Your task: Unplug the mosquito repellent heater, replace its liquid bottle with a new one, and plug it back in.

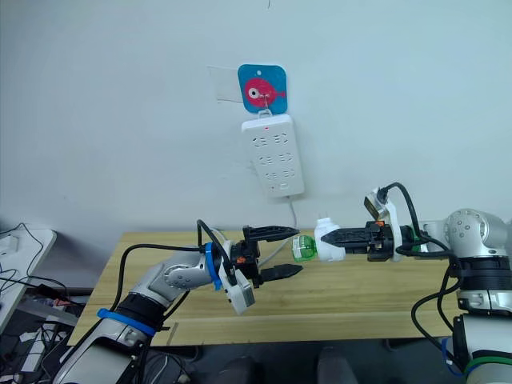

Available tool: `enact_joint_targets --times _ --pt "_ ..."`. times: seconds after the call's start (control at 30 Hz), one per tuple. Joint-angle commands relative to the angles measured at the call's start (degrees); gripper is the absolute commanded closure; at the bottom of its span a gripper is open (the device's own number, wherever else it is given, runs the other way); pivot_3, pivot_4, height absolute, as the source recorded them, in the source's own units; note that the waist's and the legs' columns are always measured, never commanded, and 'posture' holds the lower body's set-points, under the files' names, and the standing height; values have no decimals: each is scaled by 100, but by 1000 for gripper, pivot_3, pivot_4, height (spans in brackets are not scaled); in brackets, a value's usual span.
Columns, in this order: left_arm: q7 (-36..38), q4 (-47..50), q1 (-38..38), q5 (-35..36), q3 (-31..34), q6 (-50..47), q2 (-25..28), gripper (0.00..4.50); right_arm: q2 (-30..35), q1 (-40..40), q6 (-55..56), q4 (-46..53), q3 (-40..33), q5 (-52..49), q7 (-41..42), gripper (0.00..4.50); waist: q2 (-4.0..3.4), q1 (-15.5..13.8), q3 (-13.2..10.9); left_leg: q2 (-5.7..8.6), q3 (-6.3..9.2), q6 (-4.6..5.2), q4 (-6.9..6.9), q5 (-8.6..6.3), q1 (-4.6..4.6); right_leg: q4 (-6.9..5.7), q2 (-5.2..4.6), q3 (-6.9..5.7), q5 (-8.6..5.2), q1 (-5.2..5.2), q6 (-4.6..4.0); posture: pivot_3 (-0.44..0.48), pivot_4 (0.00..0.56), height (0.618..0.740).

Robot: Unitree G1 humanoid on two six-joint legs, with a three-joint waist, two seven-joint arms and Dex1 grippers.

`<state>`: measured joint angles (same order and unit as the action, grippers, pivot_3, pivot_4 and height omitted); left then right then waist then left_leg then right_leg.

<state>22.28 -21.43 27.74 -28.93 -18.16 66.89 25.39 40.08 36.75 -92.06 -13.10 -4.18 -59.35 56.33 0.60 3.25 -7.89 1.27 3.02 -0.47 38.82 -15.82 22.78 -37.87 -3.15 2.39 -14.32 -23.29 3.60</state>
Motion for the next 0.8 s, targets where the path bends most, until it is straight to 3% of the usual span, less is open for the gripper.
enact_joint_targets --times 0.03,0.4,0.5,0.67,0.8 --pt "-517 -63 164 -466 106 42 -100 27 73 95 -44 186 -23 -230 86 1495 0 0 0 0 0 0 0 0 0 0 0 0 0 0 0 -95 137 740" --pt "-1057 -94 269 -660 -52 111 -37 27 104 117 -44 177 9 -249 84 1495 0 1 0 -2 1 0 0 0 0 -1 -1 0 0 0 0 -101 136 740" --pt "-1081 -75 263 -654 -84 119 -20 624 95 108 -44 184 -2 -249 78 1495 0 1 0 -2 1 0 0 0 0 -1 -1 0 0 0 0 -102 135 740" --pt "-1121 -85 296 -639 -155 110 -8 2192 86 107 -44 170 -7 -251 58 1495 0 2 0 -2 1 0 0 0 1 -2 -1 -1 0 0 0 -102 135 740" --pt "-1159 -105 317 -635 -199 109 4 2262 92 106 -44 172 -5 -260 51 1495 0 1 0 -2 1 0 0 0 1 -2 -1 0 0 -1 0 -103 136 740"
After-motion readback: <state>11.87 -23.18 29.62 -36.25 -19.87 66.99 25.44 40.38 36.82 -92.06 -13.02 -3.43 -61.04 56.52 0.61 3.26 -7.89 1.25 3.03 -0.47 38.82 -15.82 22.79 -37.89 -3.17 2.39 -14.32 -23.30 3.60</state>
